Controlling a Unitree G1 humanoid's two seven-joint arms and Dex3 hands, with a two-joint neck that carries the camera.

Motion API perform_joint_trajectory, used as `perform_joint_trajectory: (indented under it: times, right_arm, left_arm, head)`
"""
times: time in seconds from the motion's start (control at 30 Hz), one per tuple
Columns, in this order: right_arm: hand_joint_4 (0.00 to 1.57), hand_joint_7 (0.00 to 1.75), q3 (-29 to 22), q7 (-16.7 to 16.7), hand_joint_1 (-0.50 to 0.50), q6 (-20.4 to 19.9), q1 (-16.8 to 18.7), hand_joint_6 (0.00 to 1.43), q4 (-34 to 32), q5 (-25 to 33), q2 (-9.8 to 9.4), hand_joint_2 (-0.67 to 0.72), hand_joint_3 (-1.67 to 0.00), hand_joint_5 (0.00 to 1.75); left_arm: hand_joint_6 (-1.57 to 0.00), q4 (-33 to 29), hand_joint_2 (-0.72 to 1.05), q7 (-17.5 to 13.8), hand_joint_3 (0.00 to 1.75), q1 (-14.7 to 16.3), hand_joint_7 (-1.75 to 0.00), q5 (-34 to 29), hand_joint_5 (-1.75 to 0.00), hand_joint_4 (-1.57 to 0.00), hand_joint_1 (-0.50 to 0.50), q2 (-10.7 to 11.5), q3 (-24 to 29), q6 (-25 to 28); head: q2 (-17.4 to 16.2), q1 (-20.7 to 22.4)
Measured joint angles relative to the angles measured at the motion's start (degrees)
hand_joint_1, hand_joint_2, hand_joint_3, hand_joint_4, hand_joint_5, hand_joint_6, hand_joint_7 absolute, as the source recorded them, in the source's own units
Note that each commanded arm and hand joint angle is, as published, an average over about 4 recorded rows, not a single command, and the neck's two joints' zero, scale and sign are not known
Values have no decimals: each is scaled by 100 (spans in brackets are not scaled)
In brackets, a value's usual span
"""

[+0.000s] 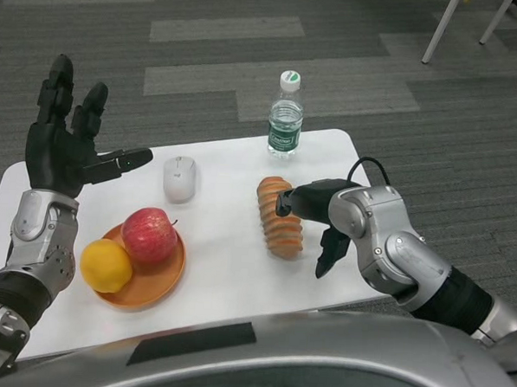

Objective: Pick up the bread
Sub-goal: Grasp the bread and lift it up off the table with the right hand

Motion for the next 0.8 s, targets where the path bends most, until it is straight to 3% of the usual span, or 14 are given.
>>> perform_joint_trajectory:
  times: [0.1,0.33,0.47,0.67,0.8]
  right_arm:
    - [0,40,-48,0,-44,-2,-24,0,27,-6,56,-35,-16,102]
    - [0,26,-94,-158,-46,-5,-62,0,39,-7,136,-35,-18,97]
    - [0,21,-191,-236,-46,-34,-75,0,66,-8,165,-35,-16,97]
    - [0,14,-441,-436,-46,-303,-102,0,533,-37,511,-35,-16,90]
    - [0,14,-561,-654,-46,-509,-131,0,872,-37,616,-35,-16,87]
  left_arm:
    - [0,4,45,0,7,0,0,0,-31,0,50,0,0,0]
    - [0,7,52,0,4,0,0,-1,-36,0,50,0,0,-10]
    - [0,8,43,0,7,0,0,-3,-36,0,50,0,0,-20]
    - [0,13,52,0,4,0,0,-3,-36,0,50,-1,-7,-32]
    - [0,17,43,0,4,0,0,-4,-41,0,50,-1,-14,-34]
  head:
    - [1,8]
    - [9,36]
    - [21,59]
    - [50,104]
    - [59,124]
